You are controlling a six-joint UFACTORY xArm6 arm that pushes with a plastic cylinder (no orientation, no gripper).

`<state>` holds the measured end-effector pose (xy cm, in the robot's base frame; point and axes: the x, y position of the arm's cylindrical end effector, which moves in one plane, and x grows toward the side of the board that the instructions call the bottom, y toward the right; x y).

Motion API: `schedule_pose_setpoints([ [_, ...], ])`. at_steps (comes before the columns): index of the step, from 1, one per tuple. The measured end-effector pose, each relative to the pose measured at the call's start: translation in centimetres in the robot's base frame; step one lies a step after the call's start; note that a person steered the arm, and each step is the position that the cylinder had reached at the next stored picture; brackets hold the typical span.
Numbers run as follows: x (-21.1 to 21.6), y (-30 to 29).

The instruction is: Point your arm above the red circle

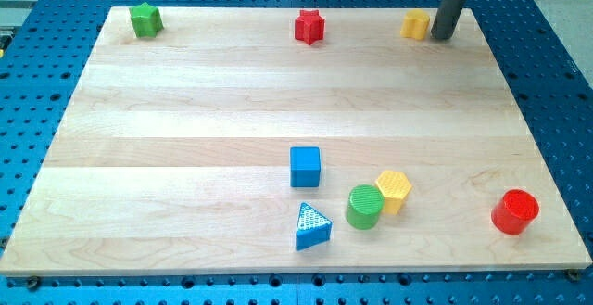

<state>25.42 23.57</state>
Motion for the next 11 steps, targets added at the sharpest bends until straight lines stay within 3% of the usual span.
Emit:
schedule_pose_setpoints([
  [2,12.9,0.9],
  [7,15.8,0.3],
  [9,22.7,1.5],
  [11,32.3,-4.6],
])
